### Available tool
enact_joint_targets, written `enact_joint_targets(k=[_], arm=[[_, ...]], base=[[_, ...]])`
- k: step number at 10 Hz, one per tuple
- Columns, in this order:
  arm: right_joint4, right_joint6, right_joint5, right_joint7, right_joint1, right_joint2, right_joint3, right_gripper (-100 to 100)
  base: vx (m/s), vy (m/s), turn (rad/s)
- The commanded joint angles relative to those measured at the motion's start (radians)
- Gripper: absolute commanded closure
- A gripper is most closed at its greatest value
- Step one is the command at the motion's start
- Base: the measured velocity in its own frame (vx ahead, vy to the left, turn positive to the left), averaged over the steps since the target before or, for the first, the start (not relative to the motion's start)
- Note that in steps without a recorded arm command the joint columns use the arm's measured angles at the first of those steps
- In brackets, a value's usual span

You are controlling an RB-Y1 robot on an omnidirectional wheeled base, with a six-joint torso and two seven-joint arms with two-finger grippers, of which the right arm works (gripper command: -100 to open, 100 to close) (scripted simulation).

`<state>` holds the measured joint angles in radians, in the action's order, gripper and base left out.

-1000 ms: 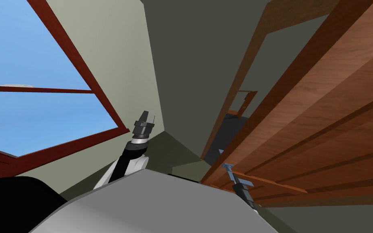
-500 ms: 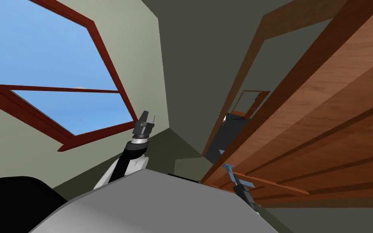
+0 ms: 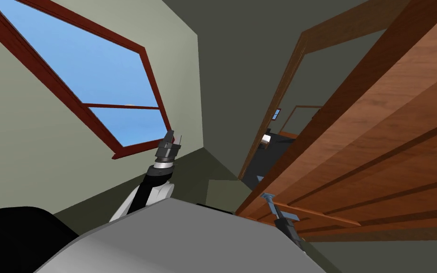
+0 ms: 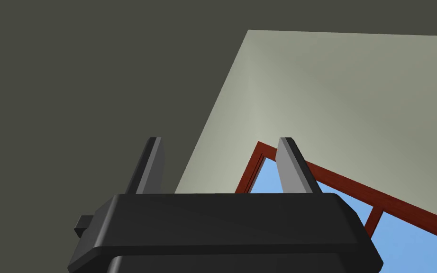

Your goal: Pull the door open

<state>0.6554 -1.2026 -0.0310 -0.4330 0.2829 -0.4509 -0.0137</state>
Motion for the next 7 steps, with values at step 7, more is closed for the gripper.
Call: enact_joint_targets(k=[7], arm=[[-0.047,-0.043,0.005,-0.012,-0.009,-0.012,-0.009,100]], base=[[-0.19,-0.058,0.146]])
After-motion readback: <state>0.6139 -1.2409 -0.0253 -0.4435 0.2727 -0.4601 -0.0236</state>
